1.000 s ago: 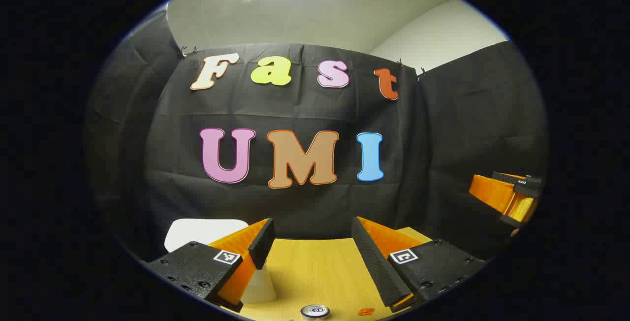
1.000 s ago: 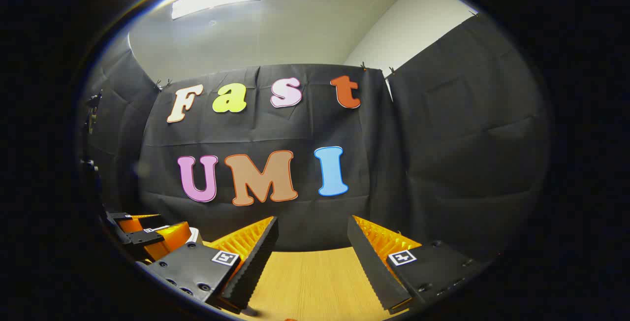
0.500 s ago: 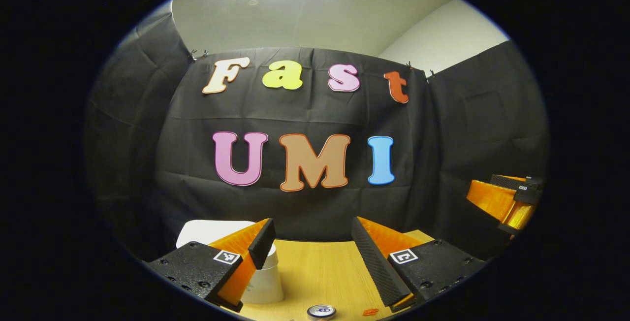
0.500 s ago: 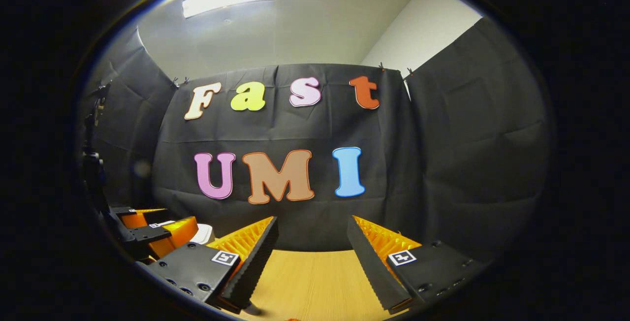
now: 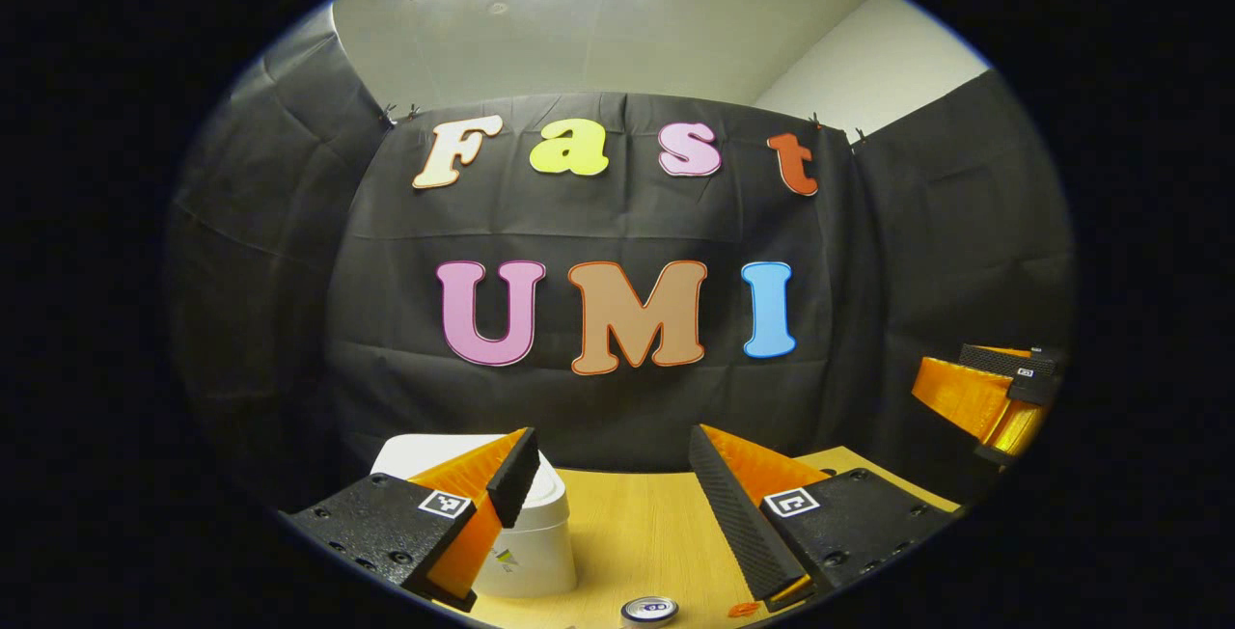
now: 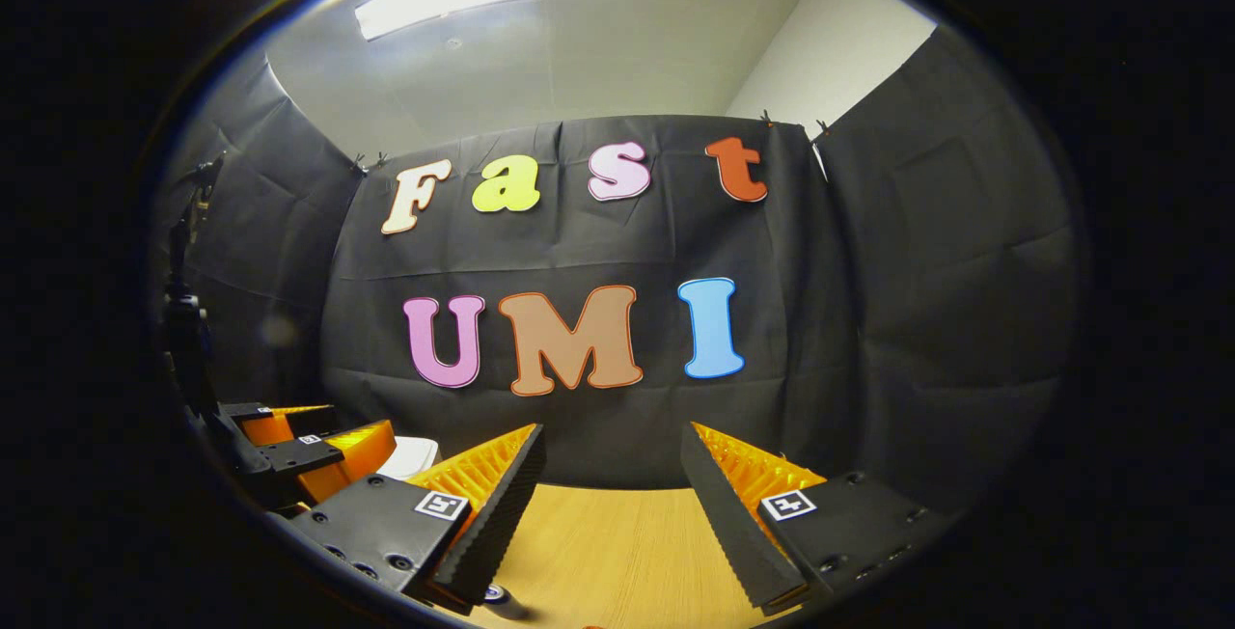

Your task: Press the lid of the desktop garbage bin to open it, pick up the crumpled paper on the desktop and throw it into the bin, then pick up the pop can on the desktop and drop it into the bin, and finally close the garbage bin lid.

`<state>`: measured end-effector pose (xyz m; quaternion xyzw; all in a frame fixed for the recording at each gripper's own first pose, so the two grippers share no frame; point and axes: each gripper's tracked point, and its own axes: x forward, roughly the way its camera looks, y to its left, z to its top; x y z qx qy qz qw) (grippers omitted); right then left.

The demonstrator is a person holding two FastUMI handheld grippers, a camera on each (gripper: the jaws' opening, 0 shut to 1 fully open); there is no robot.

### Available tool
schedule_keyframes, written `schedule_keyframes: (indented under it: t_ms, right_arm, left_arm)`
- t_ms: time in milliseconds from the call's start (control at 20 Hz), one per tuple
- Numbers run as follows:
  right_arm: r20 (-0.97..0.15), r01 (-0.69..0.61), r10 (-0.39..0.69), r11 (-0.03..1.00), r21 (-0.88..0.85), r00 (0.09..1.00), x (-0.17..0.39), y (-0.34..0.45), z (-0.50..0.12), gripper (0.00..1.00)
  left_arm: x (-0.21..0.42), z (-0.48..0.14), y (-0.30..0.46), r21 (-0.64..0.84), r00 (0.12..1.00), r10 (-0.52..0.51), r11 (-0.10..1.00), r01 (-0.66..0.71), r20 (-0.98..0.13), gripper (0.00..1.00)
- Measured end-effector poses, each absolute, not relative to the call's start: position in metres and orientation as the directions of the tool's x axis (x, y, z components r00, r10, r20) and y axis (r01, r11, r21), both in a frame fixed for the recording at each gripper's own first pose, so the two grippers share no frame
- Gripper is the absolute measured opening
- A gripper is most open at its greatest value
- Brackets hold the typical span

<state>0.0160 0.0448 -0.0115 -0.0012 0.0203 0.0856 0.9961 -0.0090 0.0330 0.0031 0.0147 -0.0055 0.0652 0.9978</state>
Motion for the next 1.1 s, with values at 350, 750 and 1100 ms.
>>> schedule_keyframes:
  t_ms: [350,750,1100]
  right_arm:
    - [-0.015,-0.202,0.202,0.979,0.015,0.979,0.014,0.054,-0.005,0.94]
    - [-0.001,-0.214,0.214,0.977,0.002,0.977,0.012,0.060,-0.004,0.94]
    - [-0.006,-0.209,0.209,0.978,-0.015,0.978,0.013,0.061,-0.006,0.94]
  left_arm:
    - [-0.012,0.016,0.037,0.029,0.988,0.142,0.989,-0.144,0.062,0.94]
    - [-0.015,0.029,0.031,0.065,0.987,0.116,0.990,-0.124,0.115,0.94]
    - [-0.013,0.022,0.034,0.064,0.990,0.114,0.991,-0.120,0.085,0.94]
